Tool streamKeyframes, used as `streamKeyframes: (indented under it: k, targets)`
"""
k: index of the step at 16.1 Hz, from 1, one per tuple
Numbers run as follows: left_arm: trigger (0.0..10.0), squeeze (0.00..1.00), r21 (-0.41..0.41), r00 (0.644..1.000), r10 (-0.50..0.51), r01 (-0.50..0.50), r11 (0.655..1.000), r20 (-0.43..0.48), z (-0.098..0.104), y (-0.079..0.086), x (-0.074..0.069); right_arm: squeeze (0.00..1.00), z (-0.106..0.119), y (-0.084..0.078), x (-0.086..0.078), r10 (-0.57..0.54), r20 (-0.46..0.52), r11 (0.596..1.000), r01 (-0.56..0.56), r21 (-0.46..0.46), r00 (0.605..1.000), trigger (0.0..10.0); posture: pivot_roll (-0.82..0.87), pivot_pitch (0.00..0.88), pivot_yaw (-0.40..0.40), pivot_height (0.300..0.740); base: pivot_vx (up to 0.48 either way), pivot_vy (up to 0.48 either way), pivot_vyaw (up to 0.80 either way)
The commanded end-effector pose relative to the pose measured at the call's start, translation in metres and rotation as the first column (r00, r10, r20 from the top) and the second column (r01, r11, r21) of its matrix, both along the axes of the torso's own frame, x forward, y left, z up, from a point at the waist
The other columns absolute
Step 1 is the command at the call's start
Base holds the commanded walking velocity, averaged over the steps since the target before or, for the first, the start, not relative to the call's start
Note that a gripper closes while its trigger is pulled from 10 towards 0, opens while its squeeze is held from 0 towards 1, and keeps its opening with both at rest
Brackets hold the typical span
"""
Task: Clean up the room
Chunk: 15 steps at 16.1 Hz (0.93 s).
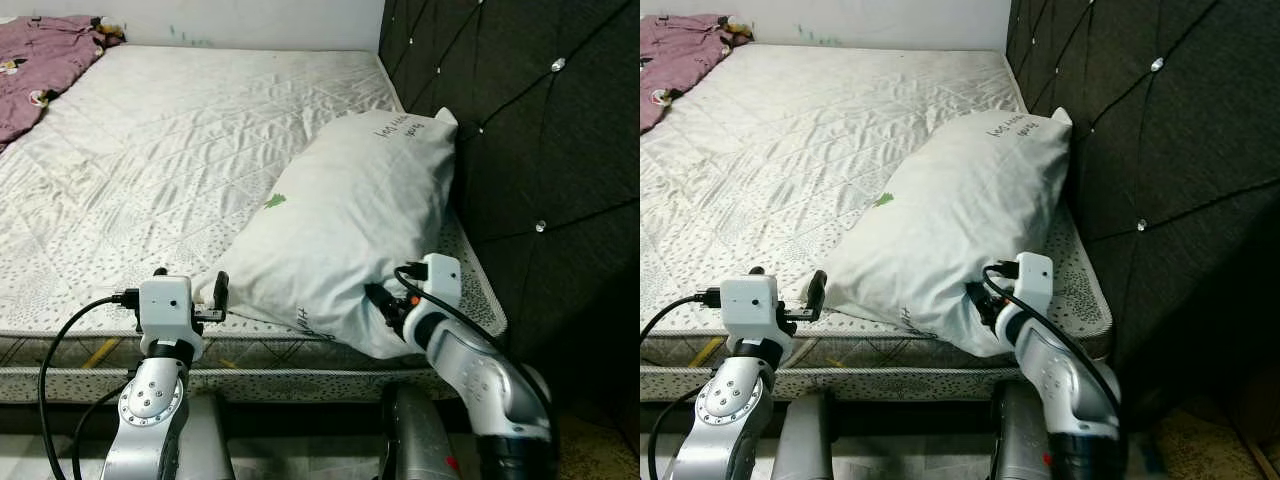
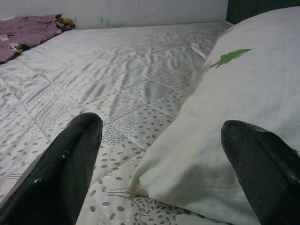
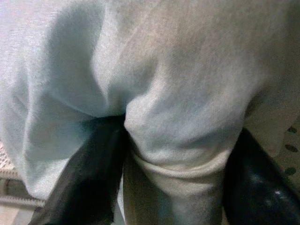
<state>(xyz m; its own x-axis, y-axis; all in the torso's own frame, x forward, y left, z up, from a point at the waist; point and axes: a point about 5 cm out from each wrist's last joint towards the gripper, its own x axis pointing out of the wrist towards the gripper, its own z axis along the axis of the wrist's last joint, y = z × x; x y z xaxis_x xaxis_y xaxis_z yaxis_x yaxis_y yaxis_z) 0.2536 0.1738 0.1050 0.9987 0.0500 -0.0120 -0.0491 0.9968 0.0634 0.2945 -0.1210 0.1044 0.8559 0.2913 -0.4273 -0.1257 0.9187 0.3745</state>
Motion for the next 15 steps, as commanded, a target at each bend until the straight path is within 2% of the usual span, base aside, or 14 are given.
streamKeyframes:
  k: [1,5,8,13,15]
  targets:
    - [10.0,0.00,0.000,1.000,0.001,-0.001,1.000,-0.003,-0.001,0.000,0.001,0.00,0.008,0.002,0.007,-0.009,0.043,1.000,0.010,-0.015,0.999,0.0,-0.03,0.000,-0.041,0.511,0.000,0.000,0.00]
    - [10.0,0.00,-0.005,1.000,0.001,-0.001,1.000,0.001,-0.001,-0.001,0.002,0.00,0.008,0.001,0.011,-0.017,0.083,0.999,0.020,-0.043,0.996,0.0,-0.03,0.000,-0.042,0.511,0.000,0.000,0.00]
    - [10.0,0.00,-0.005,1.000,0.000,0.000,1.000,0.002,-0.002,-0.002,0.003,0.00,0.006,-0.007,0.017,-0.024,0.113,0.995,0.035,-0.093,0.993,0.0,-0.03,0.000,-0.042,0.511,0.000,0.000,0.00]
    - [10.0,0.00,0.001,1.000,0.002,-0.002,1.000,0.012,-0.001,-0.002,0.005,0.00,-0.002,-0.007,0.024,0.020,0.118,0.991,-0.004,-0.134,0.993,0.0,-0.02,0.000,-0.042,0.511,0.000,0.000,0.00]
    - [10.0,0.00,0.001,1.000,0.003,-0.003,1.000,0.013,-0.001,-0.001,0.006,0.00,0.002,-0.021,0.034,-0.018,0.122,0.989,0.035,-0.143,0.992,0.0,-0.02,0.000,-0.043,0.511,0.000,0.000,0.00]
